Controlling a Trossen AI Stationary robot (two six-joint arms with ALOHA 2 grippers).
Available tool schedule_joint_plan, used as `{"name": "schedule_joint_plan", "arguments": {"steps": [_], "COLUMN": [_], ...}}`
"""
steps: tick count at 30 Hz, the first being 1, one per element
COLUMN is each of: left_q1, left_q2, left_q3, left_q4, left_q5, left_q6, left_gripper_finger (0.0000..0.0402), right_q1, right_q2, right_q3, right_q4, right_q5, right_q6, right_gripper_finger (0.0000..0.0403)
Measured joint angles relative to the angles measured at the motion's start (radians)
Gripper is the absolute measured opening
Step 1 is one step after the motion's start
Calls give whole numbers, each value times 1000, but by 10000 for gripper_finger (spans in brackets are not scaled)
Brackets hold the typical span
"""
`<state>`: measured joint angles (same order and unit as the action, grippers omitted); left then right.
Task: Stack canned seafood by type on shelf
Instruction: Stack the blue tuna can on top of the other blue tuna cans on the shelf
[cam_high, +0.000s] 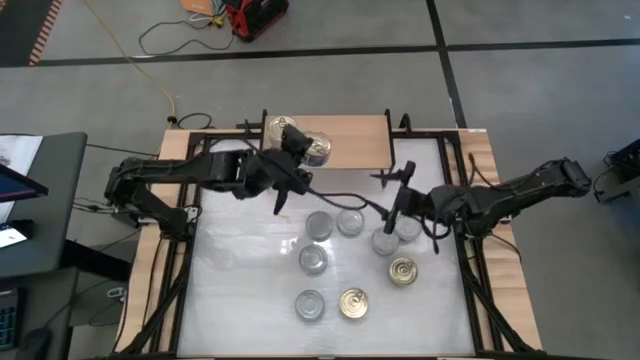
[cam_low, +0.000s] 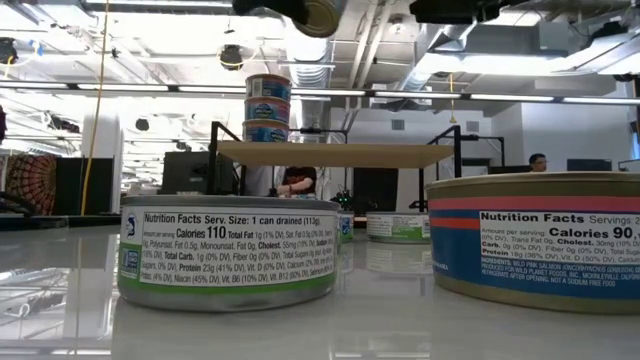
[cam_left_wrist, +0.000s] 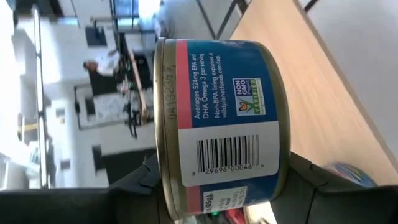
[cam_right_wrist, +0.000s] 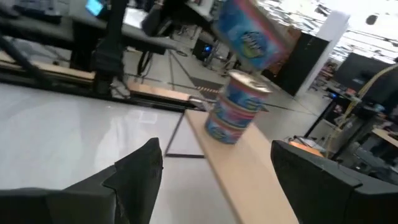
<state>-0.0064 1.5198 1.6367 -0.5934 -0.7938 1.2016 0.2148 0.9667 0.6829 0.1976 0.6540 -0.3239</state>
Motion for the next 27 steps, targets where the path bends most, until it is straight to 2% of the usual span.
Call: {"name": "schedule_joint_plan", "arguments": {"steps": [4,7,15,20,27], "left_q1": [50,76,172,199,200], "left_q2": [10,12,-38,-81,-206], "left_q3": [-2,-1,-1,-27,-197], "left_q4": [18,31,-39,-47,30], "left_q5": [61,67,113,109,61], "left_q6": [54,58,-37,-82,-63], "left_gripper_finger": [177,177,177,177,177], "right_q1": [-39,-62,-96,-100,-101], "right_q2": [-35,-48,-44,-46,-46], "right_q3": [0,0,0,0,0], "right_q4": [-81,-149,-209,-181,-15], "right_q5": [0,0,1,0,1], "right_q6": [34,77,107,28,-124], "right_gripper_finger": [330,330,330,330,330]}}
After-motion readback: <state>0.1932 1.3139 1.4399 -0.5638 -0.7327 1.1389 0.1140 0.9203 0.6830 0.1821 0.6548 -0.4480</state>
